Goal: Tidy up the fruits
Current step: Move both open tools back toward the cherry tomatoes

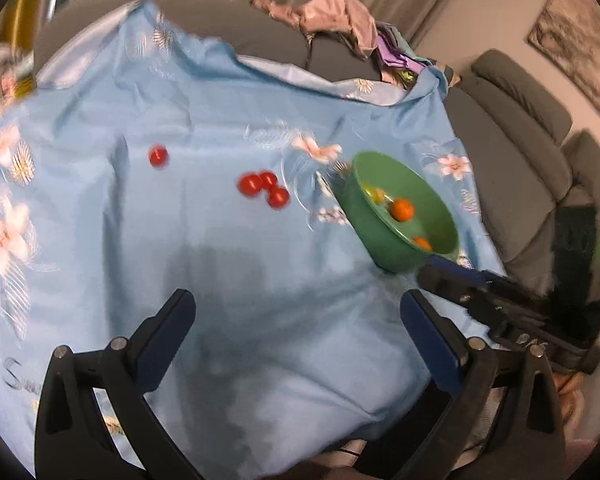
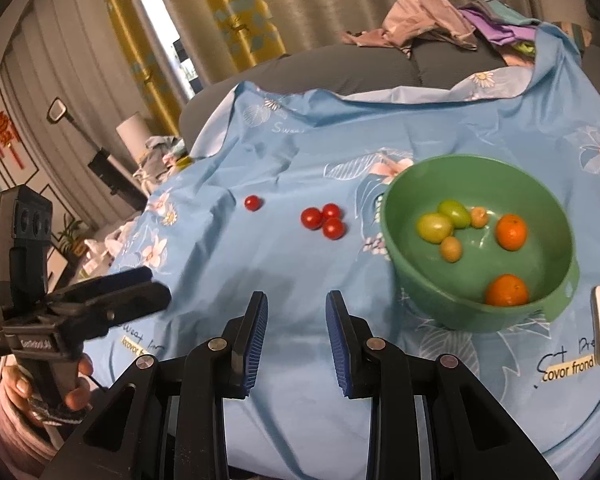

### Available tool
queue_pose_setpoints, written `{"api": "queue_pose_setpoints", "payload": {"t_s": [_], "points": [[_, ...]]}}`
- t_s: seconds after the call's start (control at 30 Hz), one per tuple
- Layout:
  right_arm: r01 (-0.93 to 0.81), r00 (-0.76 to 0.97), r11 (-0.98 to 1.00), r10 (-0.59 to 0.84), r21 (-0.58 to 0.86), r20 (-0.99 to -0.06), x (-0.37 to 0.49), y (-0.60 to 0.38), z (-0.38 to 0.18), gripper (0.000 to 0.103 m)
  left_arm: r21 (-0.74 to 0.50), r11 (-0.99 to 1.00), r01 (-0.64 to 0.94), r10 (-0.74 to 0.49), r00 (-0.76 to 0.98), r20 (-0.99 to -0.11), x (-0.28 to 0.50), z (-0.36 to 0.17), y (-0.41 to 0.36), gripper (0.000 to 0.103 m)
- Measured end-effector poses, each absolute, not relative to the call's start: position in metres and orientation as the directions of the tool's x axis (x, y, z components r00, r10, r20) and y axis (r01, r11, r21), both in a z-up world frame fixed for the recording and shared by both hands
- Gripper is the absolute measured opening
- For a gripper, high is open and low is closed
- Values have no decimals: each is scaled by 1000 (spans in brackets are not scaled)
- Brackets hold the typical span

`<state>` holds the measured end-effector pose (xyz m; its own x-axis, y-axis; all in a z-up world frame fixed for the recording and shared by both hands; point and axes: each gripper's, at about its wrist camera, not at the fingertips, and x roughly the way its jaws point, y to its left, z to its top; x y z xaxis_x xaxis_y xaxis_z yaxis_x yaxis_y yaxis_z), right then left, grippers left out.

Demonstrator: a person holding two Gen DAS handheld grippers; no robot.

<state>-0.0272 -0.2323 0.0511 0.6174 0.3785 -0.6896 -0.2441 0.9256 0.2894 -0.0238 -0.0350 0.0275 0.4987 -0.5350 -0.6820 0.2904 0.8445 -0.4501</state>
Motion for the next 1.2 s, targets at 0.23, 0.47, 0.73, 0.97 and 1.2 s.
{"api": "queue_pose_setpoints", "payload": {"t_s": [0.23, 0.47, 0.73, 0.97, 1.2], "points": [[-261, 595, 921, 389, 289, -703, -24, -223, 45, 30, -522, 812, 259, -550, 638, -539, -35, 46, -7, 102], [-276, 576, 915, 403, 295, -711, -20, -216, 38, 30, -503, 796, 336, -578, 668, -469, -39, 54, -8, 103], [-281, 560, 912, 409, 300, -721, -14, -213, 28, 30, -309, 904, 295, -427, 598, -678, -20, 22, -27, 103], [-271, 540, 915, 402, 299, -740, -2, -210, 18, 30, -254, 922, 293, -384, 597, -704, -10, 13, -23, 102], [-292, 522, 921, 380, 259, -764, 22, -193, 6, 30, -230, 929, 290, -361, 575, -734, 11, 3, -22, 102]]}}
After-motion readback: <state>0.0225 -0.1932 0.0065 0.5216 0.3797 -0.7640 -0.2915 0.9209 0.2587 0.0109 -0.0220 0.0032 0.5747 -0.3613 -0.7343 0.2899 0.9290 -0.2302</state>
